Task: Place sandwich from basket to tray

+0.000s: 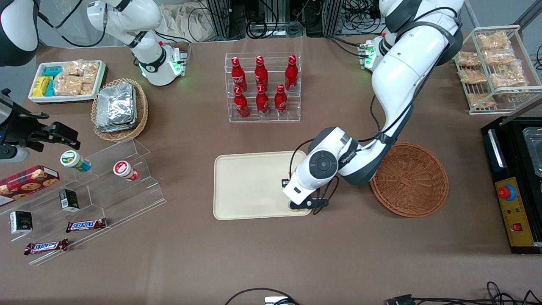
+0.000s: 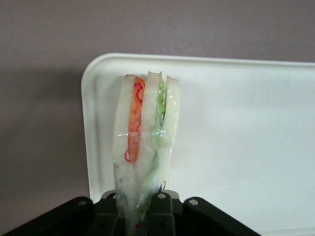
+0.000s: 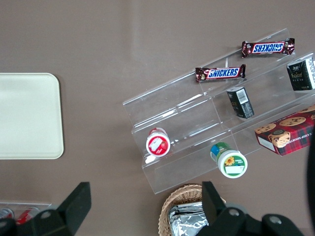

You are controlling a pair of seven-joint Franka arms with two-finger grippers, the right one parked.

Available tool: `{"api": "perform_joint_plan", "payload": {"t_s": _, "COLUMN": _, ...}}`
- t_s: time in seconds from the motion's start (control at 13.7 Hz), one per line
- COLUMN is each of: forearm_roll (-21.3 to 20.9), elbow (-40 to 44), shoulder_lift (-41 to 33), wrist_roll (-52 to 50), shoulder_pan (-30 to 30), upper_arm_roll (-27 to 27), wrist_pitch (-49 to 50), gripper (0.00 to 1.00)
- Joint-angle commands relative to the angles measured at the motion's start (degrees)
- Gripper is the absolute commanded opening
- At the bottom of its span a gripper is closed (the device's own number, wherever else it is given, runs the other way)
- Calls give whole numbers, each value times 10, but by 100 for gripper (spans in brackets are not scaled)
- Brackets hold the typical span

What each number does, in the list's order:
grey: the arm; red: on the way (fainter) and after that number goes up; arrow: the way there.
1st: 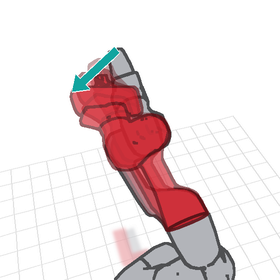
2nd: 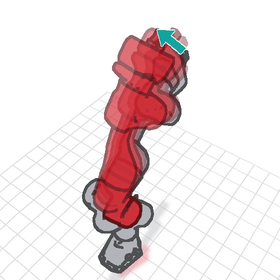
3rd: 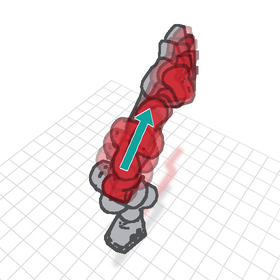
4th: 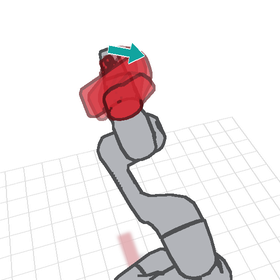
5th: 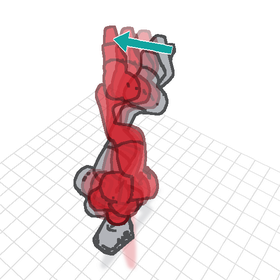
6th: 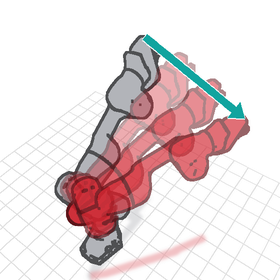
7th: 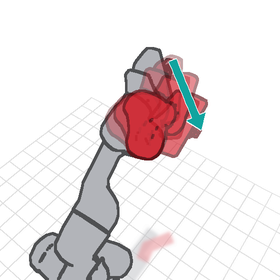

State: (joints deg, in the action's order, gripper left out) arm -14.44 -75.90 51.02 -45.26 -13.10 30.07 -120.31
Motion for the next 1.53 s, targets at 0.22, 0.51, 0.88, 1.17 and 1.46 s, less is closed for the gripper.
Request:
{"api": "perform_joint_plan", "payload": {"t_s": 0.22, "forearm_roll": -14, "elbow": 21, "shoulder_lift": 1, "wrist_roll": -17, "shoulder_pan": -10, "upper_arm_roll": -2, "wrist_pitch": 14, "gripper": 100}}
{"api": "perform_joint_plan", "payload": {"t_s": 0.51, "forearm_roll": -15, "elbow": 23, "shoulder_lift": -67, "wrist_roll": -16, "shoulder_pan": 14, "upper_arm_roll": -3, "wrist_pitch": 68, "gripper": 100}}
{"api": "perform_joint_plan", "payload": {"t_s": 0.88, "forearm_roll": -2, "elbow": -24, "shoulder_lift": -182, "wrist_roll": 21, "shoulder_pan": 88, "upper_arm_roll": 3, "wrist_pitch": 242, "gripper": 100}}
{"api": "perform_joint_plan", "payload": {"t_s": 1.17, "forearm_roll": 28, "elbow": -156, "shoulder_lift": -312, "wrist_roll": 62, "shoulder_pan": 147, "upper_arm_roll": 3, "wrist_pitch": 227, "gripper": 100}}
{"api": "perform_joint_plan", "payload": {"t_s": 1.46, "forearm_roll": 70, "elbow": -209, "shoulder_lift": -399, "wrist_roll": 158, "shoulder_pan": 214, "upper_arm_roll": 2, "wrist_pitch": 233, "gripper": 100}}
